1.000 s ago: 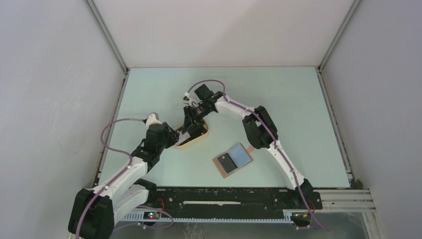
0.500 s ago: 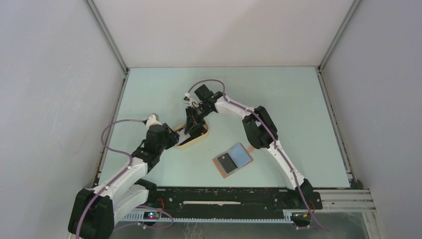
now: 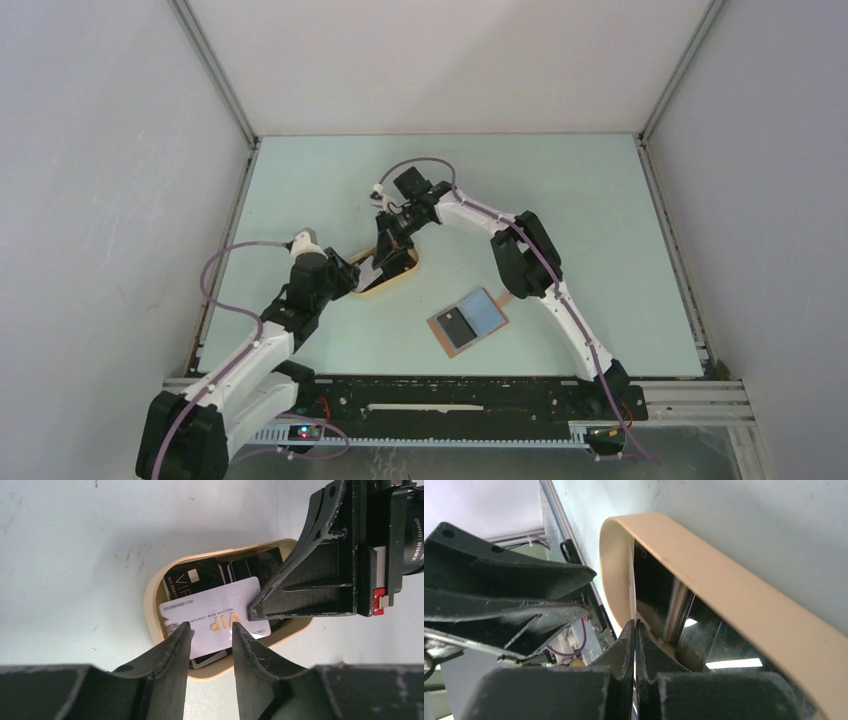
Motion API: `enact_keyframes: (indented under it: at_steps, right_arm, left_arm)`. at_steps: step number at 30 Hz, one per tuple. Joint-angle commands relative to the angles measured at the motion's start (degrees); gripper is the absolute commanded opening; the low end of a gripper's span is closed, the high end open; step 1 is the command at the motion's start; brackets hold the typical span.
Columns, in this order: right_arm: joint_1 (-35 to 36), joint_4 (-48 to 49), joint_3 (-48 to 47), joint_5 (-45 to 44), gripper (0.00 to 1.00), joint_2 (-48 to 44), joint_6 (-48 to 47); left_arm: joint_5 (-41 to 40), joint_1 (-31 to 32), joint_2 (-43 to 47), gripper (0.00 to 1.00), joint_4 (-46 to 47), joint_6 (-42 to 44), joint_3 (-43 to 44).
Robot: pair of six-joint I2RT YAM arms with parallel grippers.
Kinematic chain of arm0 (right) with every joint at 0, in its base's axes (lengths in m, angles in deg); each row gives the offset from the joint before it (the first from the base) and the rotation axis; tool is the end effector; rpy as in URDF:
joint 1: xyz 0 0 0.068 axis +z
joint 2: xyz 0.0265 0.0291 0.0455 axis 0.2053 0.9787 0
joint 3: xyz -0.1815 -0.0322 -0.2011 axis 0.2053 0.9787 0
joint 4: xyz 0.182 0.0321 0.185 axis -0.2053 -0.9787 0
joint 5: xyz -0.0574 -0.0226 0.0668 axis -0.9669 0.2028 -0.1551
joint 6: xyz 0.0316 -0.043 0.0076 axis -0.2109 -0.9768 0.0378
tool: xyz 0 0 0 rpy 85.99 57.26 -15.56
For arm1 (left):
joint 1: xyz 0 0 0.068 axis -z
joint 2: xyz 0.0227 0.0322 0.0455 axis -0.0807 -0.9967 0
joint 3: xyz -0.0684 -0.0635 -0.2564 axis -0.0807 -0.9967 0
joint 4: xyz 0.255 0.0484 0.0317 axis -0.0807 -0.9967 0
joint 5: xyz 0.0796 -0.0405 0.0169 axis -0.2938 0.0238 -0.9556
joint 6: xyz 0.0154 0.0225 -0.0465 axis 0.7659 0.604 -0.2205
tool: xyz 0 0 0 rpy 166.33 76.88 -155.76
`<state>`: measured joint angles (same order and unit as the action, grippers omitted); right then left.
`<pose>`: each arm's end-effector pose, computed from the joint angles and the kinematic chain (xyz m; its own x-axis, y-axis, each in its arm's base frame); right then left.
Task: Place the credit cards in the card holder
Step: Pick up the credit card from the storage box.
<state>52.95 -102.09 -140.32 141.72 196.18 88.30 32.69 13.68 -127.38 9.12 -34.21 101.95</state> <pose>0.3869 0.3758 0.1394 -0.8618 -0.4585 -0.2169 -0.4068 0.3696 0.8354 0.1777 -0.0530 0.1803 -0.5123 -0.5353 -0.6716 -0.2163 0.8372 -0.5023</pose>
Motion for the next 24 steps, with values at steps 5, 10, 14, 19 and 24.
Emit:
enact_keyframes:
  at_steps: [5, 10, 14, 19, 24]
  right_arm:
    - [-2.56, 4.04, 4.58, 7.02, 0.00, -9.77, -1.98]
    - [-3.71, 3.61, 6.27, 9.35, 0.00, -11.55, -4.06]
    - [-4.31, -0.05, 7.83, 11.59, 0.00, -14.07, -10.40]
    - [-5.29, -11.78, 9.76, 12.83, 0.00, -18.62, -25.16]
    - [-6.95, -23.15, 16.51, 12.58, 0.00, -26.47, -40.71]
  left_arm:
    - [1.90, -0.64, 14.01, 0.44, 1.22, 0.78, -4.78]
    - [6.93, -0.64, 18.98, 0.46, 2.98, 1.68, -5.57]
    - [15.22, -0.64, 21.05, 0.47, 5.78, 3.01, -5.86]
    - [24.71, -0.60, 26.49, 0.49, 8.63, 2.51, -6.41]
    - [30.56, -0.64, 32.55, 0.80, 13.46, -1.32, -8.13]
